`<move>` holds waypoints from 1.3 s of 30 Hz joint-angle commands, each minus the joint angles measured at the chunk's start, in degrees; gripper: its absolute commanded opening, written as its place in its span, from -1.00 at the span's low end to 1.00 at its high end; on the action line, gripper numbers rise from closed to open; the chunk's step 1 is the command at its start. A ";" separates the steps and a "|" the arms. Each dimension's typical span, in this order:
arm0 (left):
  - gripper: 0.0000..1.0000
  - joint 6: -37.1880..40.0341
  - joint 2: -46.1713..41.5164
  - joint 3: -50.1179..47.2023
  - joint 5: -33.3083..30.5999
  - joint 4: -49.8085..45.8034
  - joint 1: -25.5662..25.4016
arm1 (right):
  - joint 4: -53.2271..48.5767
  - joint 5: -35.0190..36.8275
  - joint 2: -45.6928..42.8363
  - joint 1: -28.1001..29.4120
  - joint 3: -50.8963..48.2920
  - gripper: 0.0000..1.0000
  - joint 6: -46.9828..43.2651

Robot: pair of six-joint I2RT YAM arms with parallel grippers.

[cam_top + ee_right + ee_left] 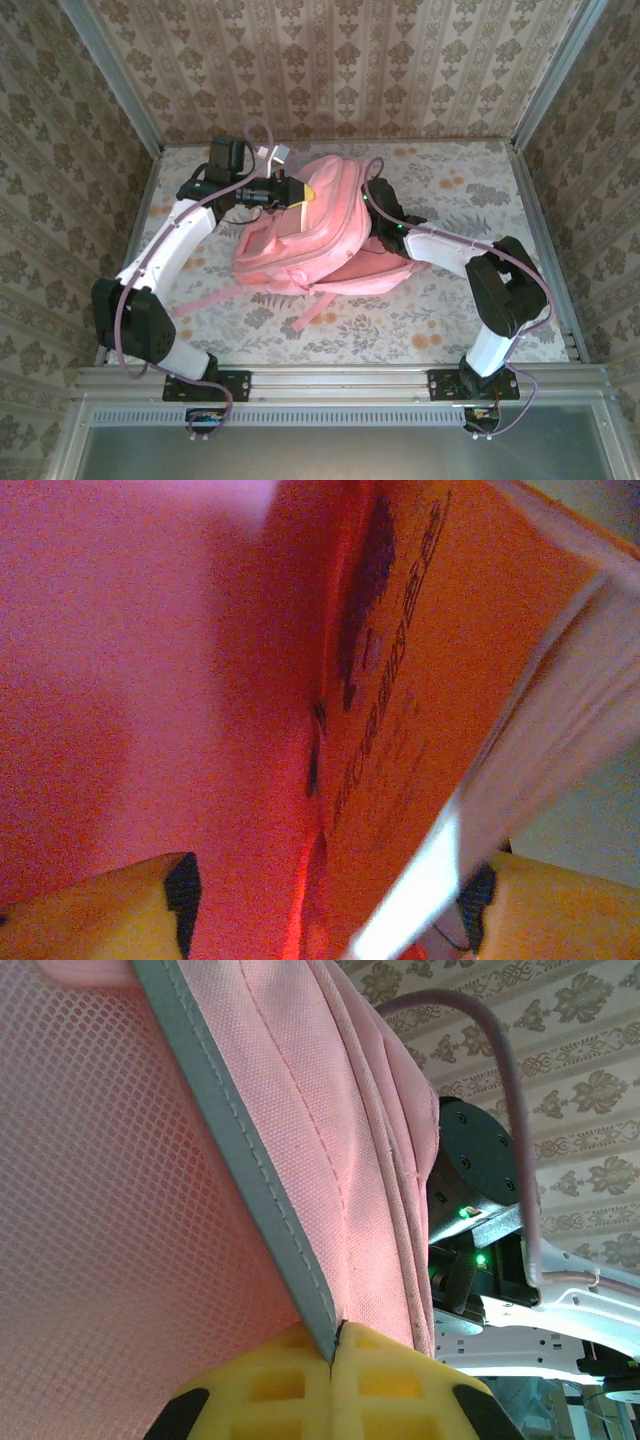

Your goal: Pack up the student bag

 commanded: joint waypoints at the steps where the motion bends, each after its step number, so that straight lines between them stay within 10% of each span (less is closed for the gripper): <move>1: -1.00 -0.62 -3.85 1.10 5.66 7.20 0.10 | -0.74 1.92 -5.63 -0.95 -3.08 0.67 -3.22; 12: -1.00 0.03 -3.85 0.01 2.96 5.85 0.71 | -9.63 -2.78 -25.44 -9.49 -15.55 0.99 -10.22; 23: -1.00 9.64 6.39 4.35 -13.12 -7.86 -10.43 | -35.98 26.77 -50.62 -12.34 -21.82 0.85 -21.41; 29: -0.98 13.39 19.01 14.34 -24.22 -15.07 -15.10 | -34.74 24.16 -54.81 -9.21 -23.83 0.25 -26.91; 39: -0.01 10.69 7.68 7.87 -28.13 -14.09 -11.65 | -32.37 28.99 -45.48 17.13 -20.67 -0.40 -29.53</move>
